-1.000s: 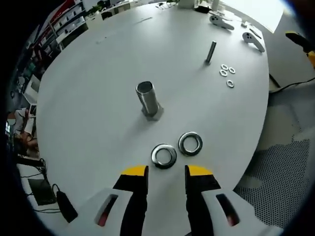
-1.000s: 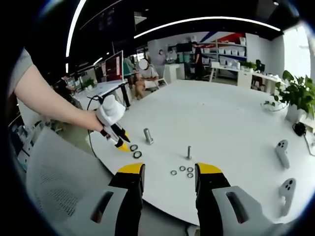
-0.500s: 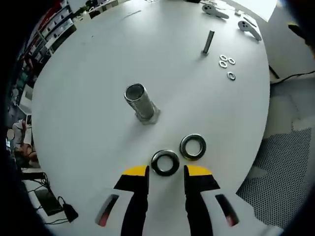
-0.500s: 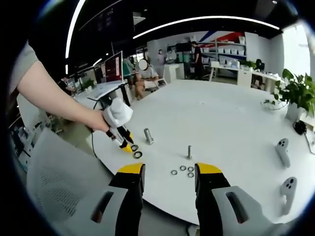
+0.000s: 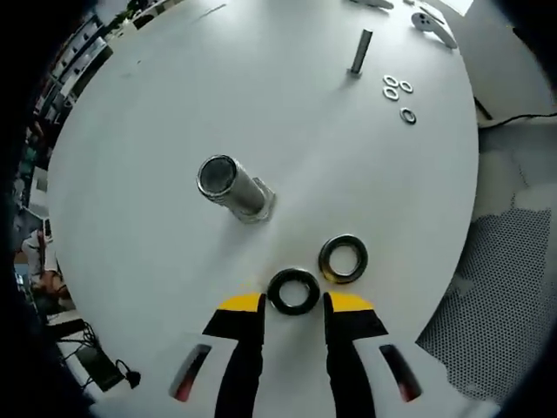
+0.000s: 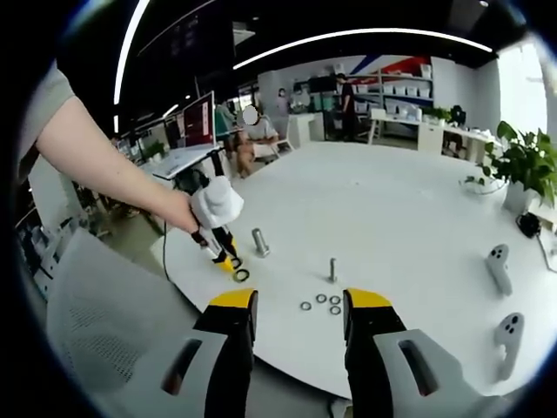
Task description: Place the washer onto the threaded stud by aligning its center hole with the stud, sliding it down to the base, and recovering from edge contact or off-axis alignment until the washer reaches the visible bottom stop.
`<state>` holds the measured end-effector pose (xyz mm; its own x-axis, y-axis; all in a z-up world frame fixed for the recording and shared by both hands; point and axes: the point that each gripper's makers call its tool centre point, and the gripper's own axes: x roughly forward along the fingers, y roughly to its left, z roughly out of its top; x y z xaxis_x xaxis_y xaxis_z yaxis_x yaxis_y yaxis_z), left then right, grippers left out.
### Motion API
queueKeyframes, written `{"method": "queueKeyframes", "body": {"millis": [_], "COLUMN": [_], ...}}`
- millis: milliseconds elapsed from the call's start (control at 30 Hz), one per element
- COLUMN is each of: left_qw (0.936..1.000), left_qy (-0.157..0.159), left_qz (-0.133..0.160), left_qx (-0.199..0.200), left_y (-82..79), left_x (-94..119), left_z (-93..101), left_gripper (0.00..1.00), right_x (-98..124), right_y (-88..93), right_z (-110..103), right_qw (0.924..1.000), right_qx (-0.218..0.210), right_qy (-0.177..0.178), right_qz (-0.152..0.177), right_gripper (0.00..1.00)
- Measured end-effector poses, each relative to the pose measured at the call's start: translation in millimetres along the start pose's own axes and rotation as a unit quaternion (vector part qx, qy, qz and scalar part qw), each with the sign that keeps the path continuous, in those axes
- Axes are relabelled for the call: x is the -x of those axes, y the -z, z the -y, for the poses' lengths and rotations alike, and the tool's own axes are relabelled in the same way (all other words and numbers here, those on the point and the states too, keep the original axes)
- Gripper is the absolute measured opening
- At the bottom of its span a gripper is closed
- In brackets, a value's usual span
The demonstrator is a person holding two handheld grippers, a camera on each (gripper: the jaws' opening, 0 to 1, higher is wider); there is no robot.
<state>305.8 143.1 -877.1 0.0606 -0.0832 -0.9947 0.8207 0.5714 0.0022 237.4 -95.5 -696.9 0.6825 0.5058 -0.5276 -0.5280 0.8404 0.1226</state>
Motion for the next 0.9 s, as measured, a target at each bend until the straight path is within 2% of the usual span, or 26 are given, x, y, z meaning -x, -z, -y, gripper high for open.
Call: {"method": "queueKeyframes", "body": {"millis": [67, 200, 400, 567, 633, 667, 900], "left_qw": [0.9999, 0.9999, 0.9999, 1.0, 0.9994, 0.9991, 0.9993], "left_qy": [-0.001, 0.002, -0.001, -0.004, -0.008, -0.009, -0.008], "left_qz": [-0.011, -0.012, -0.013, -0.007, 0.014, 0.025, 0.032], "left_qx": [-0.008, -0.006, -0.004, 0.004, 0.031, 0.032, 0.016], "left_y": [0.2, 1.1, 1.3, 1.8, -0.1, 0.8, 1.7], "left_x": [-0.1, 0.7, 0.8, 1.2, 0.3, 2.6, 2.4], "left_z": [1.2, 0.2, -0.6, -1.1, -2.1, -0.4, 0.1], "left_gripper": [0.25, 0.21, 0.2, 0.19, 0.19, 0.19, 0.19], "right_x": [-0.1, -0.3, 0.0, -0.3, -0.6, -0.4, -0.7], "right_y": [0.5, 1.3, 0.9, 1.4, 2.3, 2.6, 2.0], "right_z": [-0.2, -0.6, 0.0, -0.4, -0.1, 0.2, 0.3], "right_qw": [1.0, 1.0, 1.0, 1.0, 1.0, 1.0, 1.0], "right_qx": [0.002, 0.002, 0.001, 0.003, 0.003, 0.004, 0.003], "right_qy": [0.0, -0.001, 0.001, -0.001, -0.001, 0.0, -0.001], "right_qz": [-0.001, -0.003, -0.002, -0.003, -0.005, -0.006, -0.005], "right_gripper": [0.41, 0.41, 0.41, 0.41, 0.41, 0.41, 0.41]}}
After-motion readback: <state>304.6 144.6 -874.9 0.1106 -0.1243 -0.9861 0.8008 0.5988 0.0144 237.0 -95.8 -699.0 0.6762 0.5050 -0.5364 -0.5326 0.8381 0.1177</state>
